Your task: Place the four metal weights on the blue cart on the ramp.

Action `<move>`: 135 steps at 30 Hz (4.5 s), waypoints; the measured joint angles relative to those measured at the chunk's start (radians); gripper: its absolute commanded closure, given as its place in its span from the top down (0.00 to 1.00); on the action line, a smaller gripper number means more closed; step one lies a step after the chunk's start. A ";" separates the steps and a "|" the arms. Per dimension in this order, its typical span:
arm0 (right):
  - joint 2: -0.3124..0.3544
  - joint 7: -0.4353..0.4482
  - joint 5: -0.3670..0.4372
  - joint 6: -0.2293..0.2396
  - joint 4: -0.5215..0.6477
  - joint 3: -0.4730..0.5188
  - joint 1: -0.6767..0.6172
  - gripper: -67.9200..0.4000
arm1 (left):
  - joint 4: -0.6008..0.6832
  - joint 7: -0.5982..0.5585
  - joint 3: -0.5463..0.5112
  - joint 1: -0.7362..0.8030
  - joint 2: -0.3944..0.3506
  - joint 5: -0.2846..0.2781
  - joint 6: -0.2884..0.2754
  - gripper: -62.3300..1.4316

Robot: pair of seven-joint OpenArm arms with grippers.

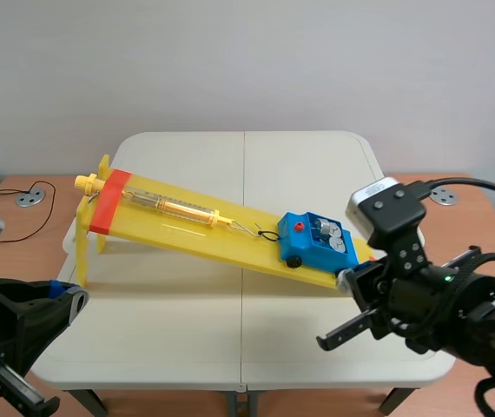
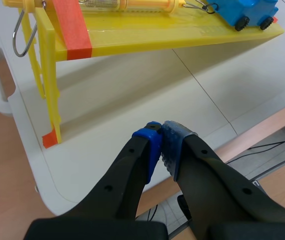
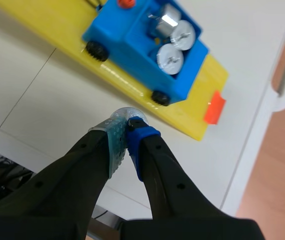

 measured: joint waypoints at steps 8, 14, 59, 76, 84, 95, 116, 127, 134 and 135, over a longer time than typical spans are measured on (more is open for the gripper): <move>0.000 -0.030 0.067 0.000 0.061 0.104 0.015 0.02 | 0.000 0.000 0.000 0.000 0.000 0.000 0.000 0.07; -0.008 -0.033 0.067 0.007 0.034 0.093 0.097 0.02 | 0.000 0.000 0.000 0.000 0.000 0.000 0.000 0.07; -0.087 -0.028 0.063 0.043 -0.322 -0.028 0.356 0.20 | 0.000 0.000 0.000 0.000 0.000 0.000 0.000 0.07; -0.024 -0.062 0.209 0.121 -0.172 0.061 0.275 0.01 | 0.000 0.000 0.000 0.000 0.000 0.000 0.000 0.07; 0.087 -0.062 0.241 0.146 -0.002 0.222 0.092 0.01 | 0.003 0.010 0.000 0.000 0.015 0.001 -0.045 0.06; 0.144 -0.077 0.307 0.304 0.111 0.488 -0.271 0.02 | 0.034 0.070 0.074 -0.143 0.145 0.145 -0.044 0.06; 0.144 -0.073 0.333 0.461 0.116 0.649 -0.661 0.02 | -0.156 0.071 0.323 -0.458 0.265 0.496 0.141 0.06; 0.144 -0.073 0.333 0.461 0.116 0.649 -0.658 0.02 | -0.274 0.071 0.322 -0.528 0.271 0.517 0.195 0.06; 0.143 -0.073 0.333 0.461 0.116 0.649 -0.658 0.02 | -0.277 0.071 0.322 -0.528 0.271 0.517 0.196 0.06; 0.143 -0.073 0.333 0.461 0.116 0.649 -0.658 0.01 | -0.277 0.071 0.322 -0.528 0.271 0.517 0.196 0.06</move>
